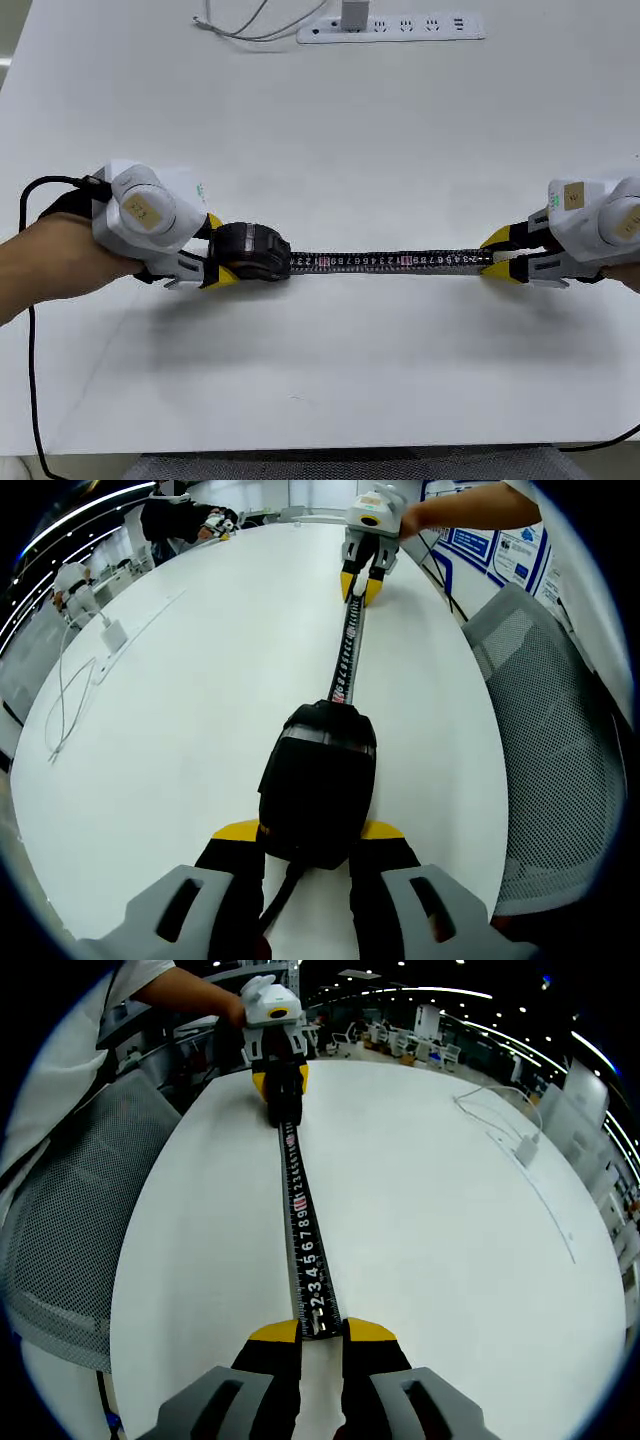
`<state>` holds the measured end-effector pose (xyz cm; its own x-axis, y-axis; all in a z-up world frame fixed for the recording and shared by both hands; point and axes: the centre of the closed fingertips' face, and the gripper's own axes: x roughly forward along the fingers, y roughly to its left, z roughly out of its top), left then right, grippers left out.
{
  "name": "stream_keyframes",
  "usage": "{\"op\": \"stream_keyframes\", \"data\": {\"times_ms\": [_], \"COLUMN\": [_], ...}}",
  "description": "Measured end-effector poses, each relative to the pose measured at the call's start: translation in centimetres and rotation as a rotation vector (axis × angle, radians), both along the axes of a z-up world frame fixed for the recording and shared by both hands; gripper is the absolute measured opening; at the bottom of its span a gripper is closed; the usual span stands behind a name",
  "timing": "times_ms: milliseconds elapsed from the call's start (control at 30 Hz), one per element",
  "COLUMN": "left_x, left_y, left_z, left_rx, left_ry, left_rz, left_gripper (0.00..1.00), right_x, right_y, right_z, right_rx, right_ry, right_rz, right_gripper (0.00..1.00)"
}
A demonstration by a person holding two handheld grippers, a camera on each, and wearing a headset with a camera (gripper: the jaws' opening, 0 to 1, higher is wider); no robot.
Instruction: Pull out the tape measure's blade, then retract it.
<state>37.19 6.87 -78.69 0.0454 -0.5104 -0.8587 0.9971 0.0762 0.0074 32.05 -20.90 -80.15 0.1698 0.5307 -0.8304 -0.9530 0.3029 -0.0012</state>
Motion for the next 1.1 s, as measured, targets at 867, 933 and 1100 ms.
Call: {"op": "stream_keyframes", "data": {"times_ms": [867, 933, 1100], "left_x": [0.2, 0.1, 0.1], "left_y": [-0.5, -0.6, -0.8], "left_z": [0.8, 1.0, 1.2], "left_rx": [-0.054, -0.066, -0.079], "left_ry": [0.026, 0.030, 0.032], "left_rz": [0.055, 0.060, 0.068], "left_gripper": [0.37, 0.38, 0.39], "right_x": [0.3, 0.2, 0.2], "right_y": [0.8, 1.0, 1.0], "right_z": [1.2, 1.3, 1.5], "right_rx": [0.114, 0.121, 0.131], "right_ry": [0.051, 0.054, 0.051], "right_rz": [-0.134, -0.137, -0.147], "right_gripper": [0.22, 0.22, 0.23]}}
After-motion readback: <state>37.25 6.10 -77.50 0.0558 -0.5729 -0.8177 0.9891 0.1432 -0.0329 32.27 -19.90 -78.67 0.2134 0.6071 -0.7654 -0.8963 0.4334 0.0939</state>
